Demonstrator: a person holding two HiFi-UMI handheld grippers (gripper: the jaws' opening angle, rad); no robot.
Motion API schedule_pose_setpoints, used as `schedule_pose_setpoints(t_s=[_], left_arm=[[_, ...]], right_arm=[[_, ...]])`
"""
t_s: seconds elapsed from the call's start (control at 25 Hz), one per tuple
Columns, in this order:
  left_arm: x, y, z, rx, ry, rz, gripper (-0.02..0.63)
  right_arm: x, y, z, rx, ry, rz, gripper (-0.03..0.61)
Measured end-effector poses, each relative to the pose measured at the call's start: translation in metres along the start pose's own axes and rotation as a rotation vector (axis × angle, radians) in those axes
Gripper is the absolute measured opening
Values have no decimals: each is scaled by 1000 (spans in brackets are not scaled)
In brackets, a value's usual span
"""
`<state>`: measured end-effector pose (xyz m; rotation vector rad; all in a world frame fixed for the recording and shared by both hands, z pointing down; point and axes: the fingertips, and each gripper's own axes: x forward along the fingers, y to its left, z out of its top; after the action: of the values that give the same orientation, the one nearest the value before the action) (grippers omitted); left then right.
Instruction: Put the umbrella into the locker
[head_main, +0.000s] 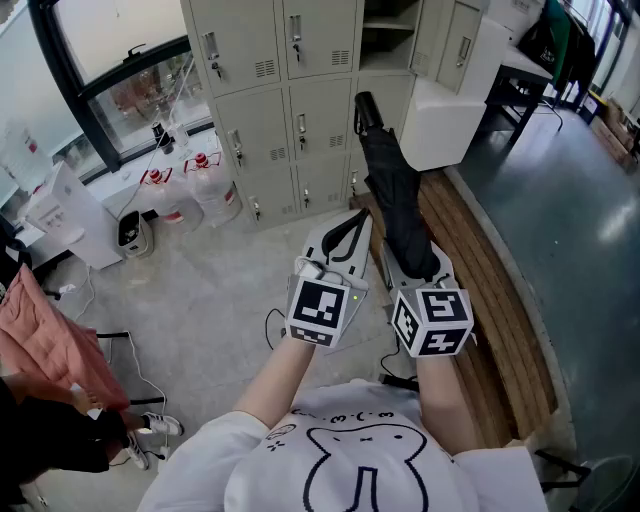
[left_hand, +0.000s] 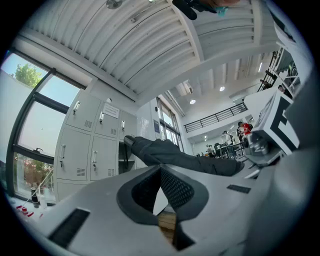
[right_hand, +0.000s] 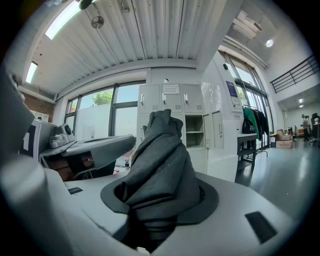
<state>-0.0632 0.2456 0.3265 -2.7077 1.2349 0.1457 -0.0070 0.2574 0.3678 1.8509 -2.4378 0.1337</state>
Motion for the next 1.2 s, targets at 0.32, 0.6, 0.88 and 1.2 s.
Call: schedule_pose_setpoints(t_s=[0.32,0.6,0.88,1.2], left_arm=[[-1,13,1,-3,-8,-28,17],[15,22,-7,-7,-6,-47,17],[64,47,-17,4,-3,-34,17],[155,74,-24,3,-13,-15,17]], right_arm=[[7,8,-3,3,8,-40,195],[22,-7,-4,16,24,-73,195],[71,-39,1,20,29,-61,196],[144,-102,13,37,46,-33,195]])
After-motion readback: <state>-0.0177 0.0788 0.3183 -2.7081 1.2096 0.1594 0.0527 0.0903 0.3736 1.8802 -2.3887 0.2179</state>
